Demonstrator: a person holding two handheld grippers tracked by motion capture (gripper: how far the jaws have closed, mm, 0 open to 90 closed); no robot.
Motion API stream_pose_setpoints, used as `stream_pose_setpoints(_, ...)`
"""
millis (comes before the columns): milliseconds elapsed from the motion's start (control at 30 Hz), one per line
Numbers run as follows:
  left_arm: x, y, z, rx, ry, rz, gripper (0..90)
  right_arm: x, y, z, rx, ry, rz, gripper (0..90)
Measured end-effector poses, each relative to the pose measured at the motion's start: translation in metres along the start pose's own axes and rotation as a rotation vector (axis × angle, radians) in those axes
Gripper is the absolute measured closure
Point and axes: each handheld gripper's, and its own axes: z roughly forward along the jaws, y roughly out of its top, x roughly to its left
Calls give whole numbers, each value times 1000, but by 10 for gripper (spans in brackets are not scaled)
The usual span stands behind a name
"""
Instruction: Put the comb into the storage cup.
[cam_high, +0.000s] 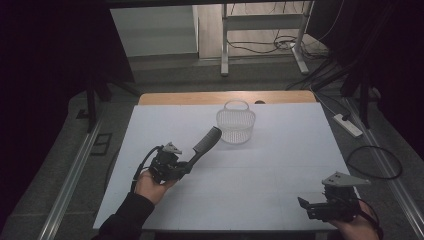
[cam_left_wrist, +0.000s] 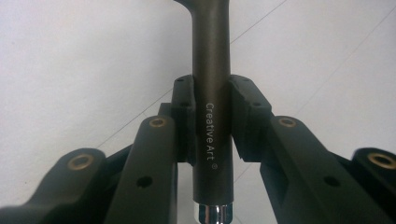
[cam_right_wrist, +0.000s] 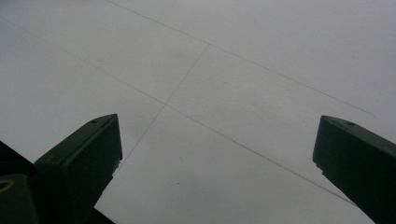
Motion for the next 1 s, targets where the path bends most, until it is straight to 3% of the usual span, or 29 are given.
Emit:
stream_pose_setpoints(433,-7,-2,-12,-66,-6,7,724,2,0,-2,-15,-16,-16,0)
stream_pose_setpoints(600,-12,-4,-16,-88,-8,20,724,3,0,-3,-20,5,-9,0)
stream_pose_setpoints(1000,-18,-12,-25,-109,-4,30,724,6,8,-6,-75,42,-55,0)
